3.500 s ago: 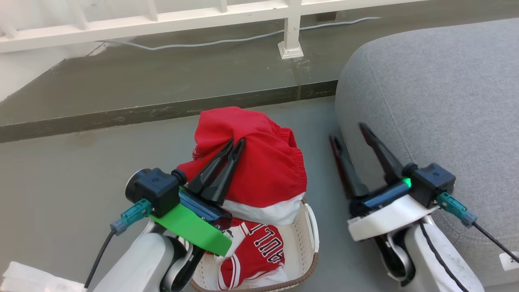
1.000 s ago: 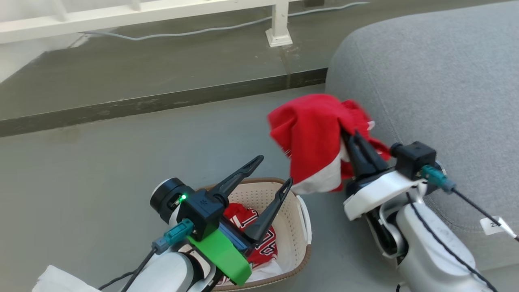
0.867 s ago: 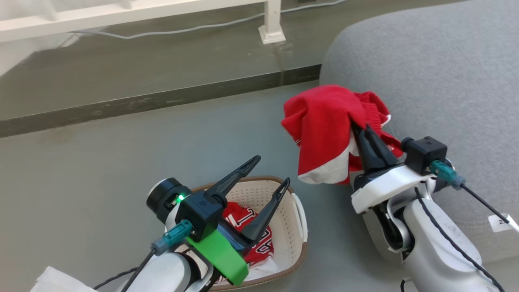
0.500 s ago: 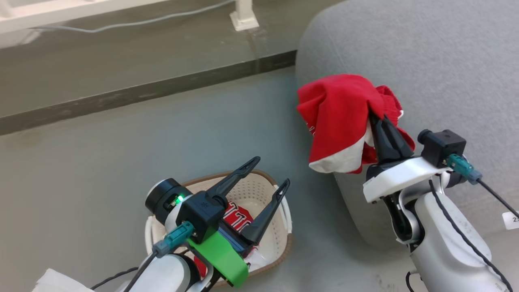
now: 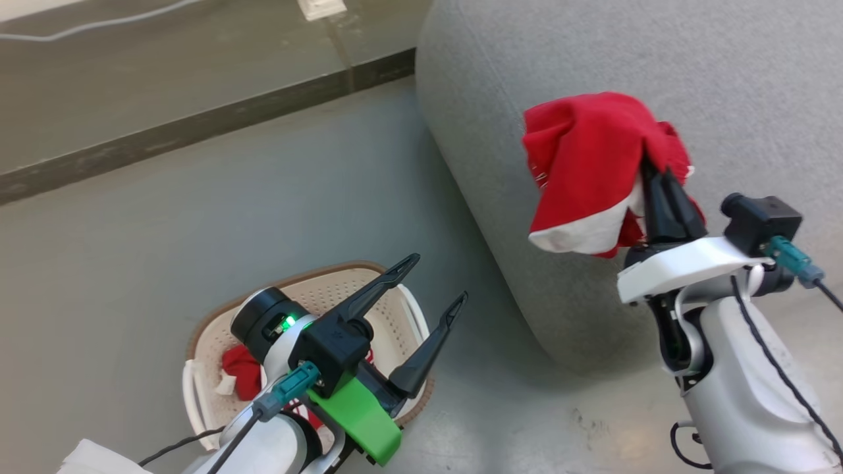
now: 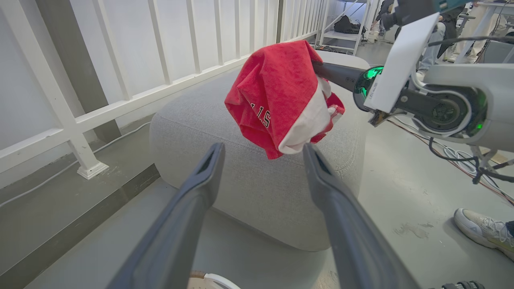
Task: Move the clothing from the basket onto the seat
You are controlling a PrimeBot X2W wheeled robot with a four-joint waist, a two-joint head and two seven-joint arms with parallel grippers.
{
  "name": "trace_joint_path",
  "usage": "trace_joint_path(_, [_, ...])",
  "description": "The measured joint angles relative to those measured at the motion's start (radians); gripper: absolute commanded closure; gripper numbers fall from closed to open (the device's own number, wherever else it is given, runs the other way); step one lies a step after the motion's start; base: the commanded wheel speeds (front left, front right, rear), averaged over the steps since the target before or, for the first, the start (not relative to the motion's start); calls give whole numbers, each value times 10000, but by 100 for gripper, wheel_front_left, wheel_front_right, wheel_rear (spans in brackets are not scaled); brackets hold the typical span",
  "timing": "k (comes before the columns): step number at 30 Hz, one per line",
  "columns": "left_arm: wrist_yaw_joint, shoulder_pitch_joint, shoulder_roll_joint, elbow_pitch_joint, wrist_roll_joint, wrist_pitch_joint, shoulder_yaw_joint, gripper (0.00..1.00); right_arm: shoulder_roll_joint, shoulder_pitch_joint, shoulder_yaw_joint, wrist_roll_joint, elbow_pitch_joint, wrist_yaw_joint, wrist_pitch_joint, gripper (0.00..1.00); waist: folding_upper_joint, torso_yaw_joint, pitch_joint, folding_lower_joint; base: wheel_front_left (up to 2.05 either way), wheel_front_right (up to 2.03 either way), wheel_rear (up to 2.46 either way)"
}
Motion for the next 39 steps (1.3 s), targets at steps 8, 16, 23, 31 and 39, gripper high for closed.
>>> trace_joint_path(8, [-2,-39,98,-84,44,140,-33,0,-63,-143,-922,13,59,-159,0,100,0,-385,387,0,0,0,0])
trace_joint_path(16, [-4,-337,130,-207,79,326,-73,0,-238,-918,-1549,17,265,-157,-4,100,0,-545,807,0,0,0,0])
trace_joint_path(23, [-94,-750,136,-454,163,617,-217,0,-558,-2170,-2044,29,625,-146,-13,100,0,-541,1285,0,0,0,0])
trace_joint_path(31, [-107,-1261,109,-746,184,855,-222,0,-1101,-3630,-2849,194,1191,-151,-31,100,0,-269,1976,0,0,0,0])
trace_joint_path(39, [-184,-1718,142,-949,566,1078,-169,0,-1417,-4603,-3392,341,2027,-240,-59,100,0,176,2769,1,0,0,0])
